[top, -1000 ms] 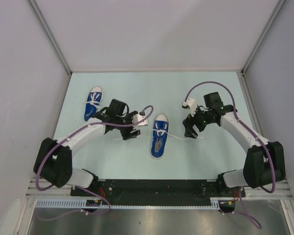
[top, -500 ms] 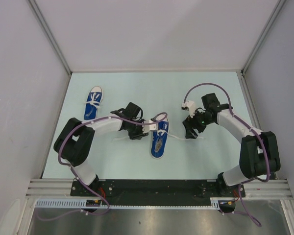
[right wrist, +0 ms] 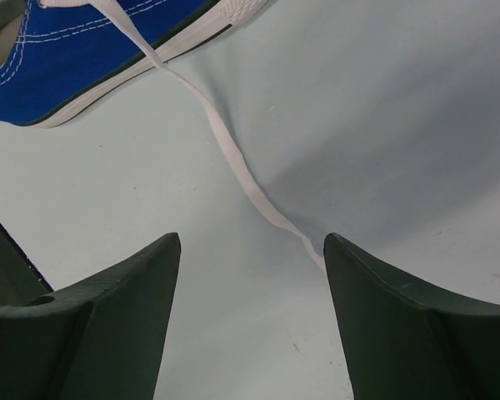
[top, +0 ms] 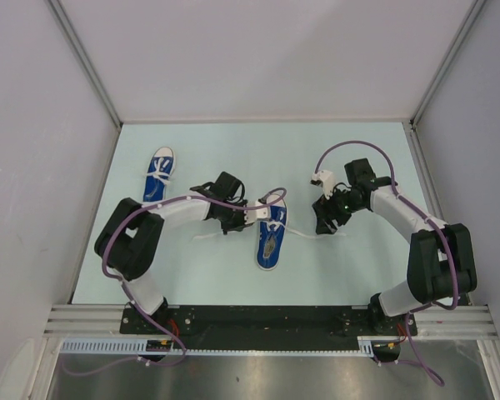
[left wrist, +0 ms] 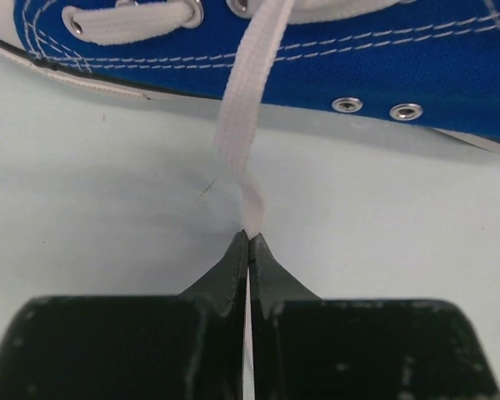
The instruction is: Tie the shoes
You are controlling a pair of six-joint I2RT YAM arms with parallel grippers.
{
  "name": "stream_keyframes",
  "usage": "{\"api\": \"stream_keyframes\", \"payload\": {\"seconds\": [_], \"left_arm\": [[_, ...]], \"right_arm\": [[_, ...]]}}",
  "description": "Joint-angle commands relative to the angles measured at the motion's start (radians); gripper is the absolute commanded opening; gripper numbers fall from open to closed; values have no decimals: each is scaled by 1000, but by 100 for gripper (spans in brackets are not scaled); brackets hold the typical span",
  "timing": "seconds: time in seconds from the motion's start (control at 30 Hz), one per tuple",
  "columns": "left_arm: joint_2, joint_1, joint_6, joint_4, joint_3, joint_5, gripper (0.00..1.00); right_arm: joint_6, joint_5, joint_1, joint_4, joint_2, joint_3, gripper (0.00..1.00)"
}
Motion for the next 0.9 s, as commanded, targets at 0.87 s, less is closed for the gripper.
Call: {"api": "stream_keyframes", "payload": {"seconds": [0.87], "left_arm": [[-222,47,-211,103,-59,242,0]], "right_arm": [[-34,275,168,226,92,-119,59]]}}
